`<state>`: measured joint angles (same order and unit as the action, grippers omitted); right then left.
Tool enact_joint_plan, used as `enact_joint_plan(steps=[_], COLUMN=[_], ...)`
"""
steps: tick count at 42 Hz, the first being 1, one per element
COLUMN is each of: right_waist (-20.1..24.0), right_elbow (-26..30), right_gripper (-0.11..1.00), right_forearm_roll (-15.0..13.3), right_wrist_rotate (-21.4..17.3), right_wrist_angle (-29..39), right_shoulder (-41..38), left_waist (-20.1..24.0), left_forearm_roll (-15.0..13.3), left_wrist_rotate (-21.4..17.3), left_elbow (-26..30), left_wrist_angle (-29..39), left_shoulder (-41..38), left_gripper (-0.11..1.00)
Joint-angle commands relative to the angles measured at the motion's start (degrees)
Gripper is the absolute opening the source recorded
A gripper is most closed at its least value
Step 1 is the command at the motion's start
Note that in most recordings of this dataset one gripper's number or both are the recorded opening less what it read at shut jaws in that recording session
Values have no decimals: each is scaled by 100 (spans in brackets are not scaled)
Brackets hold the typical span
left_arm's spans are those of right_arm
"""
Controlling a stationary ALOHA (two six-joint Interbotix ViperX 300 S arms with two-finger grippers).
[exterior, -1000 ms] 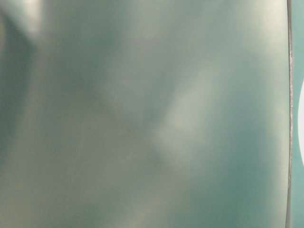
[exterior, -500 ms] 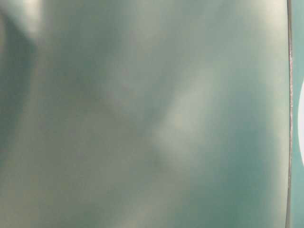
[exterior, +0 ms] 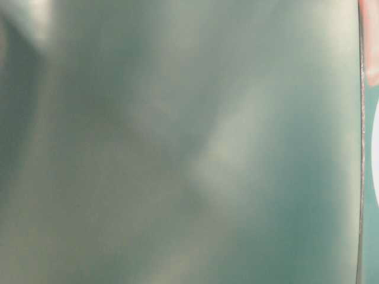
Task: Scoop the yellow hexagonal prism block from the bowl with a spoon using the right arm.
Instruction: 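Lift the pink spoon and carry it over the white bowl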
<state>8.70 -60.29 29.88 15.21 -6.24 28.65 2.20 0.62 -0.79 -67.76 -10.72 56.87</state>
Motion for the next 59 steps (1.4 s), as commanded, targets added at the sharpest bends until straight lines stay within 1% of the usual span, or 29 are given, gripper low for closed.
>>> enact_joint_plan(steps=[1,4,8,13,20,24,36,47,59], right_waist=[-360,-668,-993,-1310,-1556,-1617,-1811,-1819,-1819], right_elbow=[396,650,949,1274,1644,1890,2602,3472,4359], right_gripper=[23,23,23,23,23,23,23,23,23], right_forearm_roll=[-114,-246,-422,-642,-905,-1028,-1283,-1652,-1907], right_wrist_rotate=[9,9,0,0,-9,-18,-18,-35,-35], right_wrist_angle=[659,1257,1802,2320,2865,3252,4236,5247,6258], right_shoulder=[62,9,-105,-255,-466,-606,-1187,-1872,-2566], left_waist=[88,149,202,220,220,220,220,220,220], left_forearm_roll=[18,18,18,18,18,18,18,18,18], left_wrist_rotate=[0,9,18,18,18,18,9,9,9], left_elbow=[132,132,123,123,123,123,123,123,123], left_wrist_angle=[-18,-18,-18,-18,-18,-18,-18,-18,-18], left_shoulder=[-44,-62,-70,-88,-88,-88,-88,-88,-88], left_gripper=[0,0,0,0,0,0,0,0,0])
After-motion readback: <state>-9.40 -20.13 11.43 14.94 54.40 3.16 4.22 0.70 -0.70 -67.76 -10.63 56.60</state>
